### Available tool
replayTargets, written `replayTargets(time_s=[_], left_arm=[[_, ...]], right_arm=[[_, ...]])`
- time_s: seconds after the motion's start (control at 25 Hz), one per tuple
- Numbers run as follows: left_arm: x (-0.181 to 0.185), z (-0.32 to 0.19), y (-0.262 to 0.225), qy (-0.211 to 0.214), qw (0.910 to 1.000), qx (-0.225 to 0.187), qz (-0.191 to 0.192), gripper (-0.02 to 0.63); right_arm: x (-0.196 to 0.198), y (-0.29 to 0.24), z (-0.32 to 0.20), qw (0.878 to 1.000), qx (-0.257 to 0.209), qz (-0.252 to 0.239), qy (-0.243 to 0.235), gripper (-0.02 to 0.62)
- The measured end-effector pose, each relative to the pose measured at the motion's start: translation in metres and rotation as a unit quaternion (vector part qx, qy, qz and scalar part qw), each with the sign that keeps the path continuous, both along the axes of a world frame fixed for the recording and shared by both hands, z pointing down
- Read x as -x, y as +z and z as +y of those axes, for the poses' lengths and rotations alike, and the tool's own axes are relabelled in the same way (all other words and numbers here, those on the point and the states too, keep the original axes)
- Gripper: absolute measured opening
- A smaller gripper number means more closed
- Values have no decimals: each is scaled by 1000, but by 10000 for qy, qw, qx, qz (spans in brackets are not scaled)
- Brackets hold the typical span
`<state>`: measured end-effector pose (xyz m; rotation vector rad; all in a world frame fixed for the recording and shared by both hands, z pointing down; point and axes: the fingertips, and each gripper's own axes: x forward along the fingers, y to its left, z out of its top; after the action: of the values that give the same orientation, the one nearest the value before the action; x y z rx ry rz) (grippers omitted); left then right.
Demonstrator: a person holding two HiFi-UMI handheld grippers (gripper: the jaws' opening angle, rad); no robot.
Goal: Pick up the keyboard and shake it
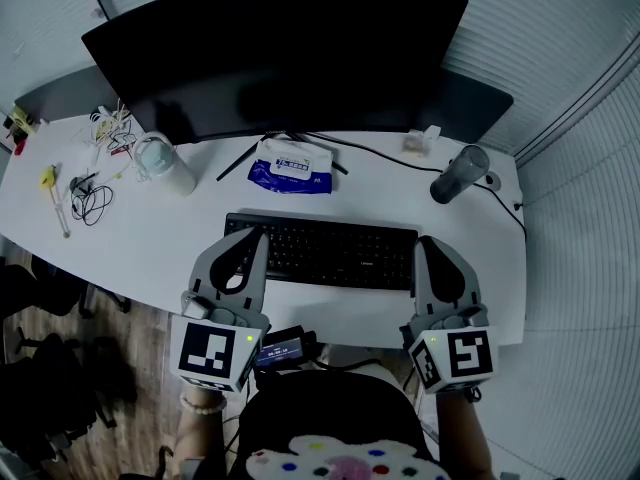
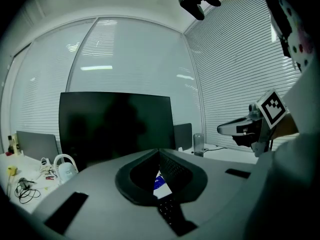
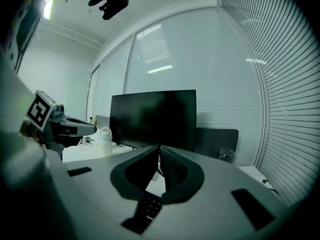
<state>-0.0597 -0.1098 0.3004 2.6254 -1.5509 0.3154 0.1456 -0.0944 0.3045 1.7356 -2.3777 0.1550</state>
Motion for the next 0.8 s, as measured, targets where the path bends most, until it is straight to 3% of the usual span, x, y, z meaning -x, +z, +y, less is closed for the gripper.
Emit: replayTargets(time_s=[0.8], left_arm=[[-8, -1, 7, 146, 9999, 48, -42, 17]], right_arm=[[-1, 12, 3, 9996, 224, 186, -40, 41]])
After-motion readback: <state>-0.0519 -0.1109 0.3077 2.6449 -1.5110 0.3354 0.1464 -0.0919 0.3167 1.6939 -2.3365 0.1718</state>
